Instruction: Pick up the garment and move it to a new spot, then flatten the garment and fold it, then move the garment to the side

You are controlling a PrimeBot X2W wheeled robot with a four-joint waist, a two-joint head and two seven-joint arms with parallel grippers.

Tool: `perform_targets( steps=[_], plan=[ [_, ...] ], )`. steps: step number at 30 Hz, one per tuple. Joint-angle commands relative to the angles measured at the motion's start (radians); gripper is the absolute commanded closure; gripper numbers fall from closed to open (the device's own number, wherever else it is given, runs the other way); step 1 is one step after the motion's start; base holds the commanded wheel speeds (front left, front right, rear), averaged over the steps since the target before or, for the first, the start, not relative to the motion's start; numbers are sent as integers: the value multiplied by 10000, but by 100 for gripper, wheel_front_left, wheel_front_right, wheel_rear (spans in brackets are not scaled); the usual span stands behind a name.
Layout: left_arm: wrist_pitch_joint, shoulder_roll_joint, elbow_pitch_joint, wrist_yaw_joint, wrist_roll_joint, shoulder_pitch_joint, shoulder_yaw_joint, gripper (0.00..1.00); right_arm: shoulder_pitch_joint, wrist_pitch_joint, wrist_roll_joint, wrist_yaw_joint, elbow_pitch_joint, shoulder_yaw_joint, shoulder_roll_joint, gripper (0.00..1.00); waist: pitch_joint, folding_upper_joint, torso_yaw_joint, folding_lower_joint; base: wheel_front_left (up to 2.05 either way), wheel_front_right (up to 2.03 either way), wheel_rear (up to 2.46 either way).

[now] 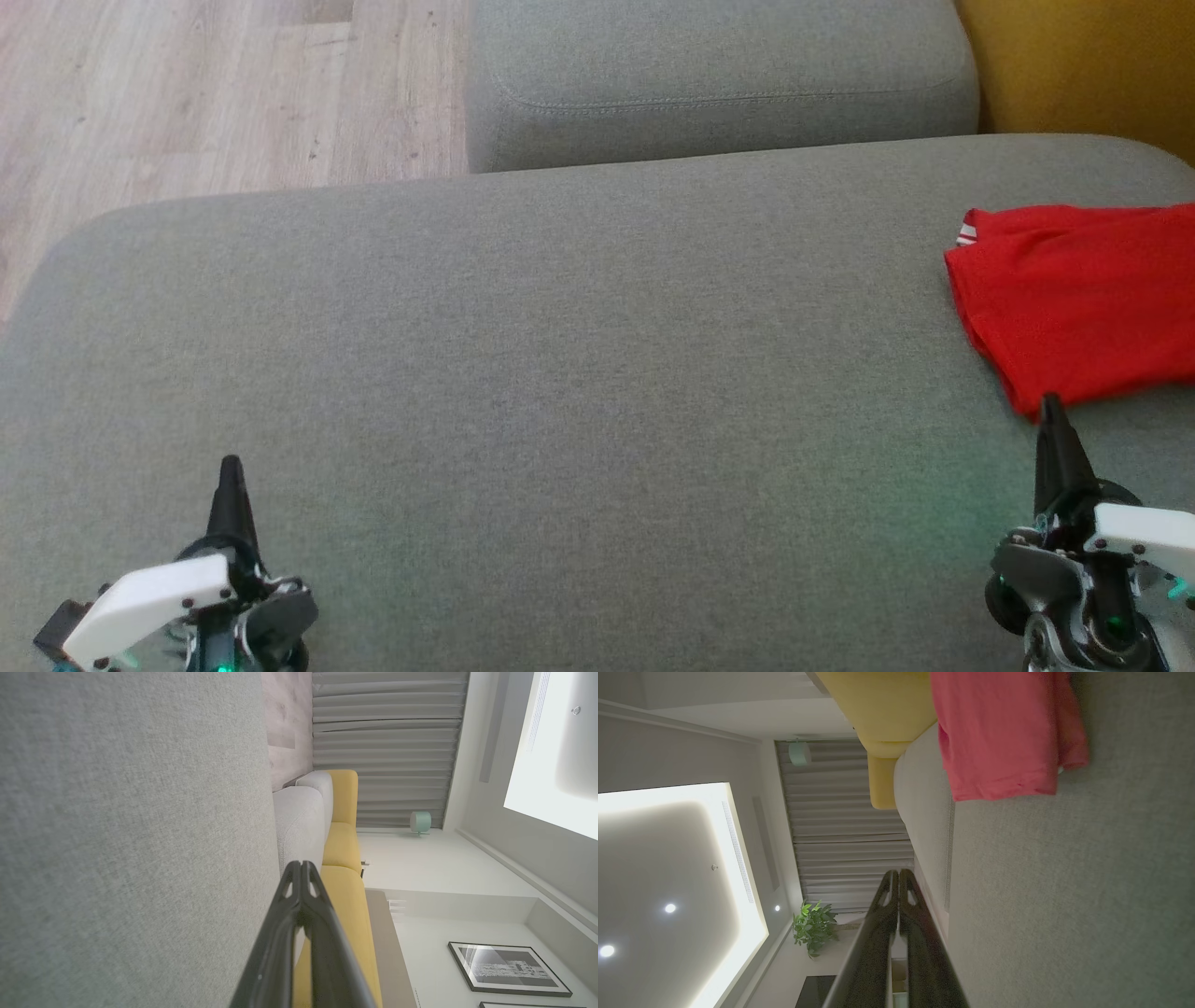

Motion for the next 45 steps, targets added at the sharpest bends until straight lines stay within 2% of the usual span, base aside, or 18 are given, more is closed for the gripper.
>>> perform_targets(
  steps=[1, 45],
  plan=[
    [61, 96, -277, -69, 5, -503, 404, 100, -521, 55, 23, -7, -346, 190, -128, 100, -1, 0, 0, 0, 0, 0, 0],
    [180, -9, -270, -69, 129, -515, 552, 100, -533, 175, -102, -7, -335, 41, -22, 100, -1, 0, 0, 0, 0, 0, 0]
  ],
)
